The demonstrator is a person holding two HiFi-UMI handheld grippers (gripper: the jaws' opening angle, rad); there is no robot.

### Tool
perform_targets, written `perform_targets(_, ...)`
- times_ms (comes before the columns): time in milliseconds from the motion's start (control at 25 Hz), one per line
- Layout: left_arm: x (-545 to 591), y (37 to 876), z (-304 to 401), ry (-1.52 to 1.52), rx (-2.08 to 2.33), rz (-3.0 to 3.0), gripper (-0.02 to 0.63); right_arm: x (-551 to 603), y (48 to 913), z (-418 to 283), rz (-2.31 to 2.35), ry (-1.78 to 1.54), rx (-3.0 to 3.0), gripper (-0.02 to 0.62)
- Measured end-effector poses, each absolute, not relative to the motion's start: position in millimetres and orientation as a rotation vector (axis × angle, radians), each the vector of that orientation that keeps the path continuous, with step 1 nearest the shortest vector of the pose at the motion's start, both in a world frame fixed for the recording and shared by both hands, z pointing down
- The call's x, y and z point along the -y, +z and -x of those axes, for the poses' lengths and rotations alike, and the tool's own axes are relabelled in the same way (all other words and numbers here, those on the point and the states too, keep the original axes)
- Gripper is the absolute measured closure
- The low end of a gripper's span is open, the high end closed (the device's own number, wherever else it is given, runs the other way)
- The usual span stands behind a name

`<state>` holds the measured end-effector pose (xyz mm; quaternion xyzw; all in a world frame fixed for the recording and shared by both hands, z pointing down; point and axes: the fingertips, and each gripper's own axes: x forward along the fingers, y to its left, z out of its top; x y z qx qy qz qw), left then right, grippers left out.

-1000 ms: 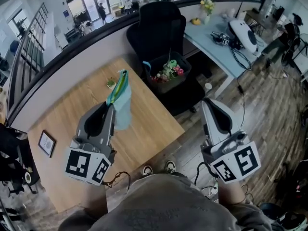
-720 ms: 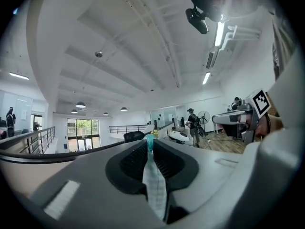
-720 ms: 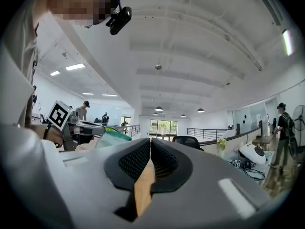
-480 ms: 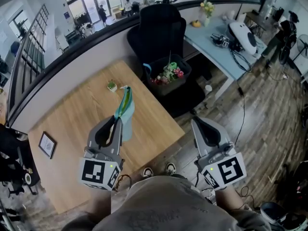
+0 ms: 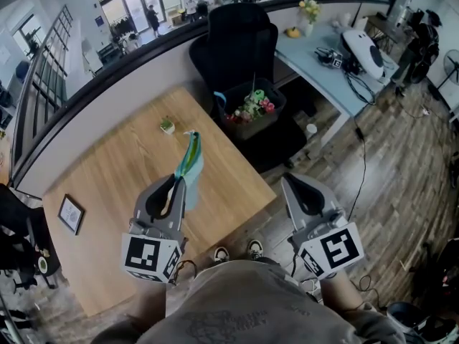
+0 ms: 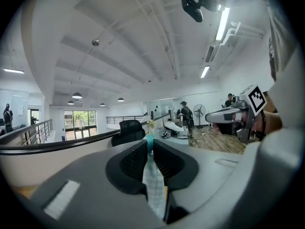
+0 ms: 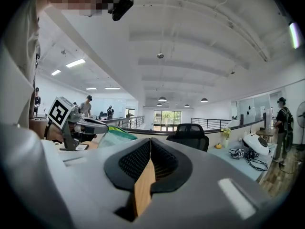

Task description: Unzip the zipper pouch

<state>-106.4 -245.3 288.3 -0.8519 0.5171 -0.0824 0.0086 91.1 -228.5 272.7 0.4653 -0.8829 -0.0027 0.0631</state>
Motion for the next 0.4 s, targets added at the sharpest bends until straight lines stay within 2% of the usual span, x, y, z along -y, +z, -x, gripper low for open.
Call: perform_targets(400, 239.0, 285.9, 108.1, -0.272, -1.6, 2.673, 0.566, 225.0, 270.6, -86.8, -1.392, -0.011, 2.667, 0.583)
